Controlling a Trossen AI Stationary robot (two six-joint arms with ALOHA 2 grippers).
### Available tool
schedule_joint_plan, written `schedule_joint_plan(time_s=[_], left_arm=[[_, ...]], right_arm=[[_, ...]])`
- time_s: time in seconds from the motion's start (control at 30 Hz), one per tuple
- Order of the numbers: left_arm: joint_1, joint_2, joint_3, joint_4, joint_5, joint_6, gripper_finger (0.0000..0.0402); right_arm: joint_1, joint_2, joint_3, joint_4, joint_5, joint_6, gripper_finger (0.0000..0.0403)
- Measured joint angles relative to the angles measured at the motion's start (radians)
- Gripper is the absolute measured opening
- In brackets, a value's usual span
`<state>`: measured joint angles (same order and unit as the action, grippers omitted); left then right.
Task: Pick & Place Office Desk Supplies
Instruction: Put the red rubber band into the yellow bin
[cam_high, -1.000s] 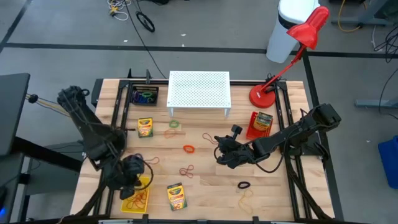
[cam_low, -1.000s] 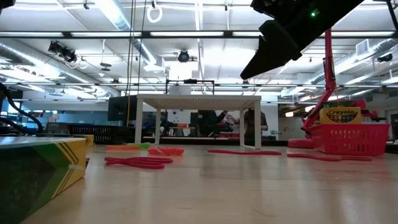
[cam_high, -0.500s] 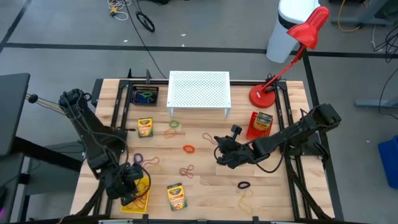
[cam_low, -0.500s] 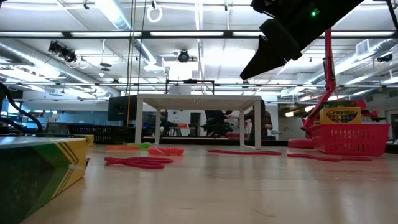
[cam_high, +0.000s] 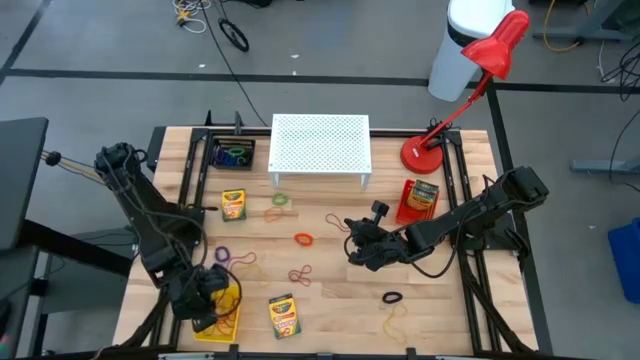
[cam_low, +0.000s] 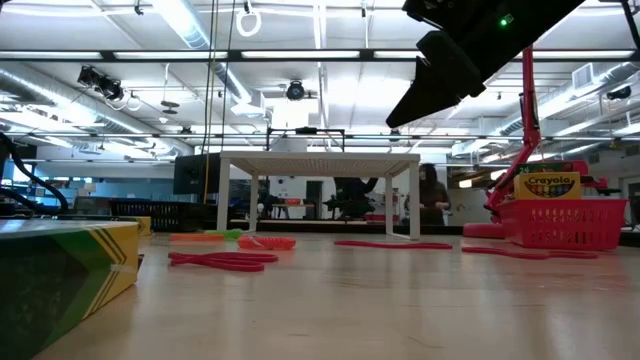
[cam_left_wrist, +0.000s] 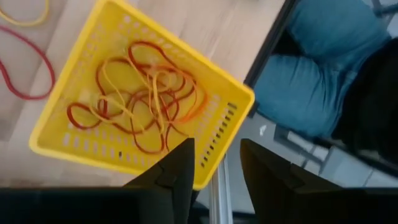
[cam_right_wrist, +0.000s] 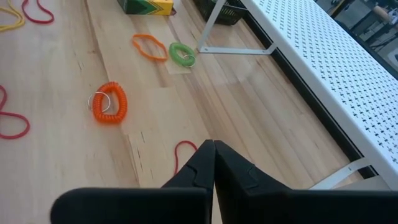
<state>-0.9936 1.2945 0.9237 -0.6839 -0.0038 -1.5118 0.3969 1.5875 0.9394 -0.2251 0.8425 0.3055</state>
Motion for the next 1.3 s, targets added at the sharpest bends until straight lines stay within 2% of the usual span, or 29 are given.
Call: schedule_joint_plan(time_s=[0.13, 0.43, 0.67, 0.8, 0.87, 1.0, 1.13, 1.3], left_arm=[[0.000, 0.000, 0.000, -0.001, 0.063, 0.031, 0.0137], [0.018, -0.013, 0.000, -0.002, 0.055, 0.093, 0.0085], [0.089, -0.013, 0.000, 0.035, -0.036, 0.353, 0.0033], [0.166, -0.014, -0.011, 0.198, -0.047, 0.617, 0.0007], [0.216, -0.018, -0.044, 0.314, -0.005, 0.756, 0.0006], [0.326, -0.028, -0.151, 0.534, 0.105, 0.944, 0.0005], [0.437, -0.029, -0.278, 0.717, 0.117, 1.117, 0.0005], [0.574, -0.031, -0.439, 1.120, 0.127, 1.305, 0.0008]], right_arm=[[0.000, 0.000, 0.000, 0.000, -0.001, 0.000, 0.0004], [0.000, 0.000, 0.000, 0.001, -0.007, 0.000, 0.0008], [0.000, 0.000, 0.000, 0.000, -0.008, 0.000, 0.0010], [0.000, 0.000, 0.000, 0.001, -0.009, 0.001, 0.0007], [0.000, 0.000, 0.000, 0.001, -0.010, 0.002, 0.0004], [0.000, 0.000, 0.000, 0.001, -0.024, 0.003, 0.0007], [0.000, 0.000, 0.000, 0.001, -0.025, 0.003, 0.0008], [0.000, 0.000, 0.000, 0.001, -0.025, 0.003, 0.0004]])
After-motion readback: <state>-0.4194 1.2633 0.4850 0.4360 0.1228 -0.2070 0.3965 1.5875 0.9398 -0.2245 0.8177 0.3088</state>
